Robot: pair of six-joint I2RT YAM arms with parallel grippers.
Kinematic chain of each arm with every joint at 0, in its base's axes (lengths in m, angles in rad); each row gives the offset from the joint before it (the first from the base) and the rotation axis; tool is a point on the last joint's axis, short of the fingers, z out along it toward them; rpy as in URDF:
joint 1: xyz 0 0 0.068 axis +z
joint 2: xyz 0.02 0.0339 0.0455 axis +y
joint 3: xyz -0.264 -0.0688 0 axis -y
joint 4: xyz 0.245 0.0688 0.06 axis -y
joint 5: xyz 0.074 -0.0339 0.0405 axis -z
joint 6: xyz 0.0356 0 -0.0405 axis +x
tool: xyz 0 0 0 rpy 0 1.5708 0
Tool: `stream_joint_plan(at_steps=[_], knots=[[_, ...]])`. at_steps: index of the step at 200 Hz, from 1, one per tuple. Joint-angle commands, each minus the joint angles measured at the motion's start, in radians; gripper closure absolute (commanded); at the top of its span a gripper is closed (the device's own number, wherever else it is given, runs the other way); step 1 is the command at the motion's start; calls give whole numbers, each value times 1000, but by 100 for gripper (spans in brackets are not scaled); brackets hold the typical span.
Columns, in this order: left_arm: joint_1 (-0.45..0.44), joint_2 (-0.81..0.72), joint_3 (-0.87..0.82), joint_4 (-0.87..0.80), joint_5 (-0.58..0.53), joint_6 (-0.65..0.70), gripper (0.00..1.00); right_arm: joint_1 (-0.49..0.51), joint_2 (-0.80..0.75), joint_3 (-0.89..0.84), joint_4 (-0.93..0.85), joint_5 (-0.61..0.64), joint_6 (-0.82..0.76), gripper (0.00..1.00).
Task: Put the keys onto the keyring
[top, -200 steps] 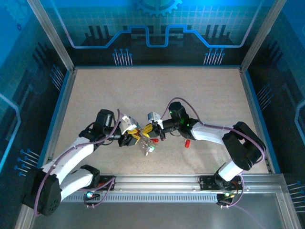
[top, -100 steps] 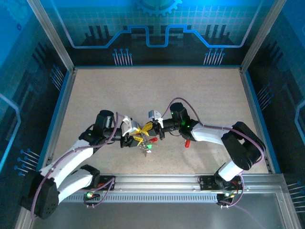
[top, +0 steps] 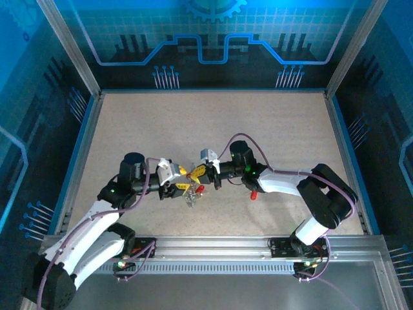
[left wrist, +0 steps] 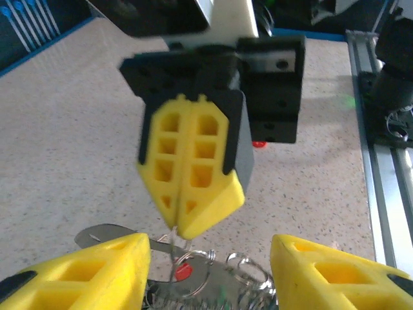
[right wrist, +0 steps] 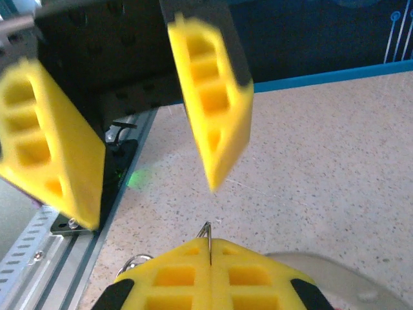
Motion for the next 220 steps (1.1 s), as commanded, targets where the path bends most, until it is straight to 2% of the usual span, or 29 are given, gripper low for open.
stream_joint_plan(at_steps=[1,26,38,51,65,88,114,164,220], knots=[[34,-51,2,-49,18,-45,43,2,-9,-15,21,28,-9,100],[69,-86,8,-69,-50,-140,39,2,-12,-20,19,29,-19,100],[90,-72,17,-96,-74,-155,49,2,-9,-21,17,28,-25,100],[105,-27,40,-151,-72,-107,66,1,-7,-19,18,24,-27,100],[107,28,57,-182,-66,-60,69,1,-5,-16,18,19,-29,100],[108,99,66,-113,-69,-54,68,1,2,-12,17,17,-36,100],[101,145,76,-94,68,51,67,1,5,-8,12,16,-38,100],[64,197,101,-86,98,104,63,3,3,-1,-9,12,-57,100],[36,260,122,-86,99,150,67,6,-2,4,-21,12,-65,100]])
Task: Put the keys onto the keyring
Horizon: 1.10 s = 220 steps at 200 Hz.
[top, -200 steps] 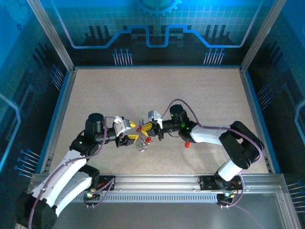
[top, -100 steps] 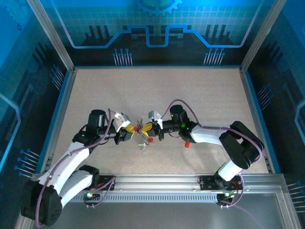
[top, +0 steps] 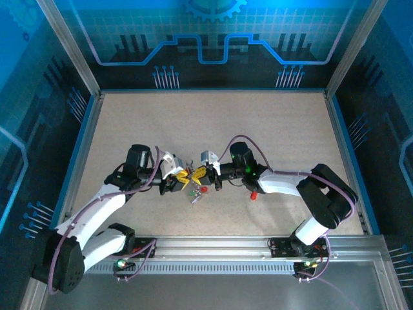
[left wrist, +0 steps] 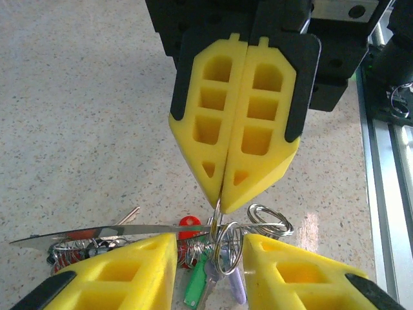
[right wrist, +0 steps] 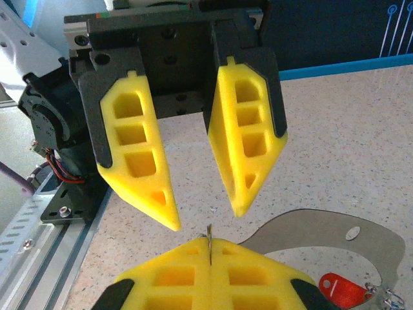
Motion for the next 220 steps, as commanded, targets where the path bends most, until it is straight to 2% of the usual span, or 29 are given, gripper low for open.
stream_joint_plan(at_steps=[1,110,132,143,173,220], knots=[[-9,18,36,10,43,53,67,6,-1,14,-8,0,-18,100],[-49,76,59,-14,40,83,84,8,-9,9,-13,1,-23,100],[-49,77,68,-33,32,98,100,9,-10,9,-19,-1,-25,100],[-49,74,80,-57,32,113,100,9,-14,11,-35,1,-35,100],[-54,68,150,-178,1,177,100,8,-49,45,-199,17,-143,100],[-120,119,347,-505,-147,301,100,7,-108,109,-492,74,-383,88]])
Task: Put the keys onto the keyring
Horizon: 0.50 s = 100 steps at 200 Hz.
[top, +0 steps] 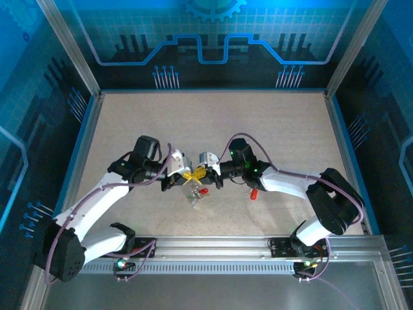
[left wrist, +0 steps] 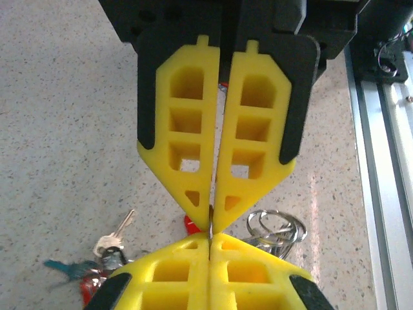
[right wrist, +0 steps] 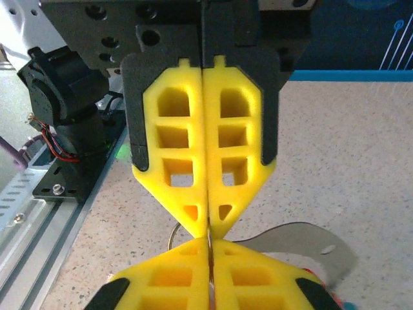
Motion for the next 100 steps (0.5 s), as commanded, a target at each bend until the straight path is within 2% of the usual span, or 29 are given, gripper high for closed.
stream_joint_plan(at_steps=[1,34,71,100], knots=[[-33,27,114,-208,-57,105,100,1,-27,35,-236,49,-161,88],[-63,81,211,-336,-99,123,100,0,-28,56,-282,72,-197,84],[-74,122,269,-382,-105,128,100,0,-22,56,-269,54,-183,84],[-85,147,302,-414,-114,134,100,-2,-48,34,-240,39,-165,78]])
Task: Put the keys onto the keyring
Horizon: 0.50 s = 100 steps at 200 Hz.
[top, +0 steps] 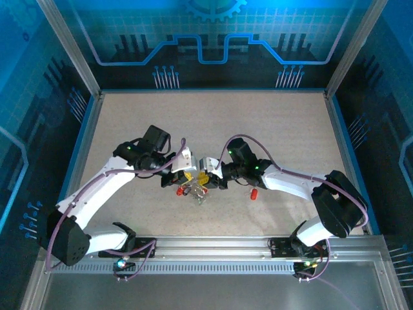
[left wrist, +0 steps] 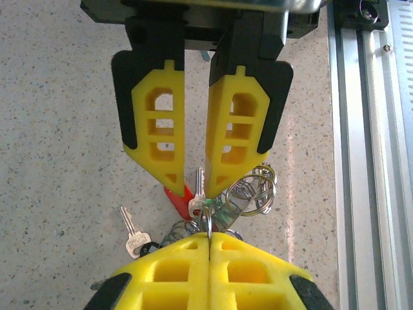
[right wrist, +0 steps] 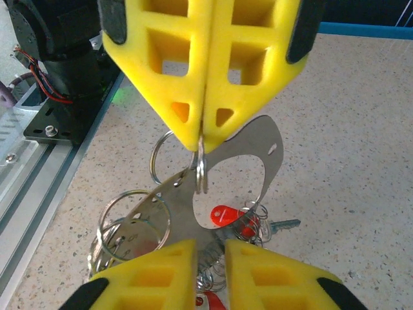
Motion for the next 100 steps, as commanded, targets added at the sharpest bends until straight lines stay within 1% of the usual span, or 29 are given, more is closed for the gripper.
stream_joint_plan(at_steps=[1,52,100], knots=[[-14,18,53,-68,3,31,100,-2,-29,2,0,-18,5,78],[-28,30,75,-77,1,34,100,1,-38,-26,100,-53,67,76],[-32,43,92,-79,-4,15,100,11,-37,-31,114,-81,71,74]])
